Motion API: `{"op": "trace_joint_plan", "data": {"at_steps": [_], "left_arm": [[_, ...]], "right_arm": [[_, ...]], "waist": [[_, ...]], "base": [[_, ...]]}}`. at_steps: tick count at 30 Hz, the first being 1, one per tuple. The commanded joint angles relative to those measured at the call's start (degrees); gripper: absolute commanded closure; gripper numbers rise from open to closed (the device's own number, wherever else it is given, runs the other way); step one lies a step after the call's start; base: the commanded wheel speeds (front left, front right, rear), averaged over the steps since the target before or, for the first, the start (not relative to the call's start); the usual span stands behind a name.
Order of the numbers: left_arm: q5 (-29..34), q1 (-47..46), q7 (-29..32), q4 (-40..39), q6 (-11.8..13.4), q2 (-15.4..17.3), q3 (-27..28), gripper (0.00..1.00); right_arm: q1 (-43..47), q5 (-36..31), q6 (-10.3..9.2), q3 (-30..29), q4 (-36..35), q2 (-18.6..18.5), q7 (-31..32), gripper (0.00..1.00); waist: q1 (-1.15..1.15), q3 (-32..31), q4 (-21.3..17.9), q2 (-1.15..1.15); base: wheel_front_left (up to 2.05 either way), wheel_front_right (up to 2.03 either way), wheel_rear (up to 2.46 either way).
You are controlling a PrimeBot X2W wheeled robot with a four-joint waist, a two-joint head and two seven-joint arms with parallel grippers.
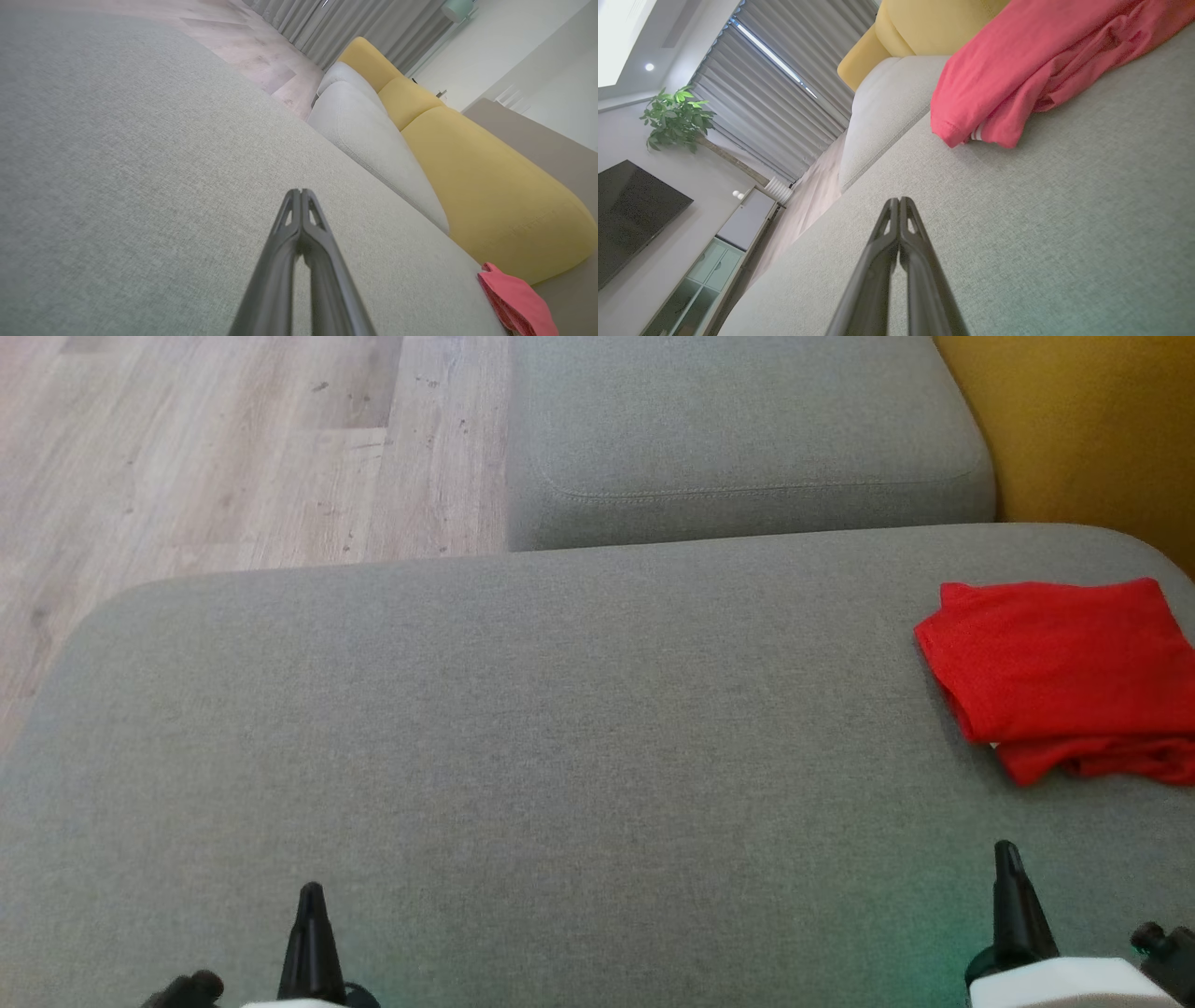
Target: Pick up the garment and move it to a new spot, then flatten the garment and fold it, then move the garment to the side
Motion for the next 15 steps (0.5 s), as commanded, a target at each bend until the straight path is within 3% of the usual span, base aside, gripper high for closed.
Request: {"op": "trace_joint_plan", "data": {"at_steps": [1,15], "left_arm": [[-1.5,-3.3,0.2,-1.5,-0.7,0.7,1.7,1.0],[-11.1,-5.8,2.4,-0.4,-2.1,0.8,3.8,1.0]], "right_arm": [[-3.5,1.6,0.19,0.2,-1.5,-1.2,0.4,1.0],[-6.0,11.1,0.23,-0.6,-1.0,-1.4,2.6,1.0]], "waist": [[0.0,0.1,0.0,0.0],[0.0,1.0,-0.3,0.0]], "base": [[0.0,0.0,0.0],[0.0,0.0,0.0]]}}
